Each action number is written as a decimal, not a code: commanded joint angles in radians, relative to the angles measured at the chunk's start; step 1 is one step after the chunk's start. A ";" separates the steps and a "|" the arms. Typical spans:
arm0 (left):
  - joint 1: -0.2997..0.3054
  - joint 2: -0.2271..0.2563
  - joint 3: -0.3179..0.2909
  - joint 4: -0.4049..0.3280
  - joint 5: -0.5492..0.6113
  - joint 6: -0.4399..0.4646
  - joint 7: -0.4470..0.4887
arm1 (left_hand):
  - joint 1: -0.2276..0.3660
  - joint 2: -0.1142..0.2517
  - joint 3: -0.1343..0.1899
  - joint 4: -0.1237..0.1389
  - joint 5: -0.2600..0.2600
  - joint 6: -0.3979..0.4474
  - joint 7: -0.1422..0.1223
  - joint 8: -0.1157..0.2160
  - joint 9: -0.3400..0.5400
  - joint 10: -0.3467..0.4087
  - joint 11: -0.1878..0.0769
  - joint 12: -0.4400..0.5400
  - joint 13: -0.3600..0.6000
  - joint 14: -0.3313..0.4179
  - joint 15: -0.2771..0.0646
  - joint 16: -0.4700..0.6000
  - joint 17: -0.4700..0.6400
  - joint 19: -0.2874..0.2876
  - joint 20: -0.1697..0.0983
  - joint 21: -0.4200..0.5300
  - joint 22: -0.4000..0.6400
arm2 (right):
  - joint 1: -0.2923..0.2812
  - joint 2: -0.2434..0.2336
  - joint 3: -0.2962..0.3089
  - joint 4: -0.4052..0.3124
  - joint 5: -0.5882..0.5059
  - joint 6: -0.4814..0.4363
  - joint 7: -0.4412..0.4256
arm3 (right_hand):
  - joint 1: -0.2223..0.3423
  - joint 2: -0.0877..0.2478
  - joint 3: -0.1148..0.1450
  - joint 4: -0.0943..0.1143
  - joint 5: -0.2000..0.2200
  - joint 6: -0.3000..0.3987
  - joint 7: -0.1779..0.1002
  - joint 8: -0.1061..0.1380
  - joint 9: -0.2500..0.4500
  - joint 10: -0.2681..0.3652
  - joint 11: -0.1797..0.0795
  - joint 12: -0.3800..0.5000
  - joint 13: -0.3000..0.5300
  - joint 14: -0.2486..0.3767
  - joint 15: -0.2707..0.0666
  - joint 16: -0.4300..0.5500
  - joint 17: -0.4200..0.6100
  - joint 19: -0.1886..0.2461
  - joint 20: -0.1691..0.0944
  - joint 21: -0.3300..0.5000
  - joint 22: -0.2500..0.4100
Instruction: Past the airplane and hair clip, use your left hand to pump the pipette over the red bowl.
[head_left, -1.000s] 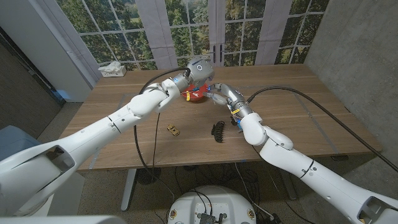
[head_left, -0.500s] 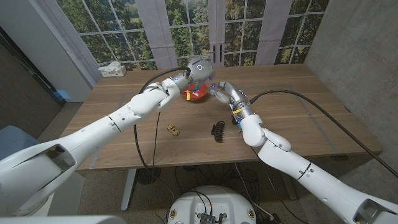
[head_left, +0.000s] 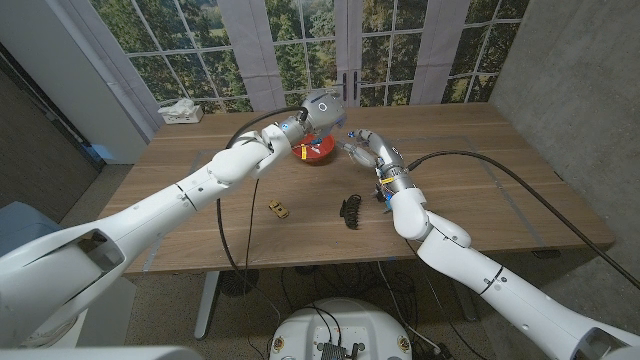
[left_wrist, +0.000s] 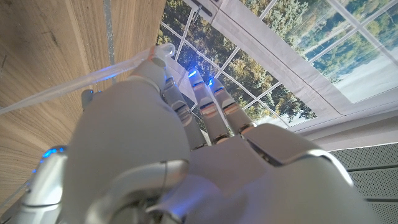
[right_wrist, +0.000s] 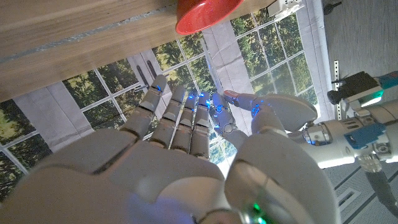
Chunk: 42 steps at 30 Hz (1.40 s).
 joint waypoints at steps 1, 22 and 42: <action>-0.004 -0.003 0.005 -0.002 0.004 0.002 -0.002 | 0.007 0.003 -0.001 0.001 0.006 0.008 -0.005 0.002 0.001 0.050 -0.044 0.008 0.036 0.007 -0.176 0.000 0.004 0.007 -0.003 -0.003 0.006 | 0.011 -0.003 -0.011 -0.021 0.005 -0.072 0.025 | -0.008 0.001 -0.006 0.001 -0.002 0.030 0.003 0.012 0.003 0.002 0.009 0.001 0.003 -0.012 -0.007 -0.003 0.006 -0.006 0.005 -0.003 0.001; -0.005 -0.004 0.007 -0.001 0.005 -0.002 0.002 | 0.008 0.004 -0.002 0.001 0.006 0.007 -0.004 0.001 0.002 0.049 -0.044 0.006 0.041 0.006 -0.176 -0.001 0.004 0.007 -0.004 -0.004 0.006 | 0.049 0.013 -0.047 -0.007 0.004 -0.126 0.026 | 0.025 0.020 0.000 -0.011 0.005 0.104 0.012 0.031 -0.006 0.033 0.000 0.016 0.009 -0.030 -0.020 -0.005 0.013 -0.013 -0.018 -0.011 0.001; -0.024 -0.010 0.016 0.031 -0.011 -0.021 0.019 | 0.009 0.004 -0.003 0.001 0.007 0.005 -0.002 0.000 0.002 0.048 -0.044 0.002 0.043 0.006 -0.176 -0.002 0.004 0.007 -0.003 -0.004 0.006 | 0.064 0.056 -0.060 0.020 0.036 -0.150 -0.013 | 0.185 0.041 0.035 -0.035 0.013 0.251 -0.002 0.077 -0.015 0.145 -0.039 0.056 0.019 0.025 -0.049 0.027 0.019 0.035 -0.037 -0.001 0.000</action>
